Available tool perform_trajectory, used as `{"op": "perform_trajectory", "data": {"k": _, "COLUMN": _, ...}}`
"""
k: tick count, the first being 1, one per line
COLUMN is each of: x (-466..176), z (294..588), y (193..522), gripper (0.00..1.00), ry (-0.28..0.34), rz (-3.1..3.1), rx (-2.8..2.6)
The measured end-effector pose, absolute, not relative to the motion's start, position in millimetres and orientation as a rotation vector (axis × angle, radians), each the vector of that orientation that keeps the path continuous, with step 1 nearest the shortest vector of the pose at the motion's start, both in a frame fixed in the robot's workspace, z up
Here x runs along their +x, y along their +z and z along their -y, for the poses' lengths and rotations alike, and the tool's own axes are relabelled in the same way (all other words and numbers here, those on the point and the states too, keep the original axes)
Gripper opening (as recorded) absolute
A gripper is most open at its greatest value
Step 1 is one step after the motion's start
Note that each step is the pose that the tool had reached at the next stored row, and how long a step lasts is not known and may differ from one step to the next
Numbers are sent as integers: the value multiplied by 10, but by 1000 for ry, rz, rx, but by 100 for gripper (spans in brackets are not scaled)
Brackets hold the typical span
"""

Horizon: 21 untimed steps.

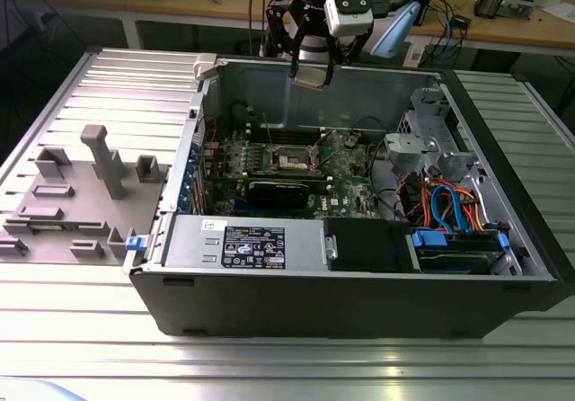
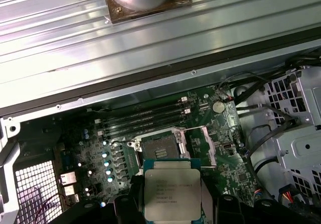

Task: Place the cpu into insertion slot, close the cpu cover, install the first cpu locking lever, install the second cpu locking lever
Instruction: 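Place the cpu into insertion slot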

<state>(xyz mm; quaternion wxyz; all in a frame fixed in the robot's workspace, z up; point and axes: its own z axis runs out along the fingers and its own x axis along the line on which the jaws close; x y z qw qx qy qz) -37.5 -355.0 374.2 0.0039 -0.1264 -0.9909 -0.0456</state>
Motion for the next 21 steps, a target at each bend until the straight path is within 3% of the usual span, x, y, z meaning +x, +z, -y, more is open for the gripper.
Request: {"op": "perform_trajectory", "data": {"k": 21, "x": -380, "z": 3549, "y": 3728, "gripper": 54, "ry": -138, "rz": 3110, "rx": -545}}
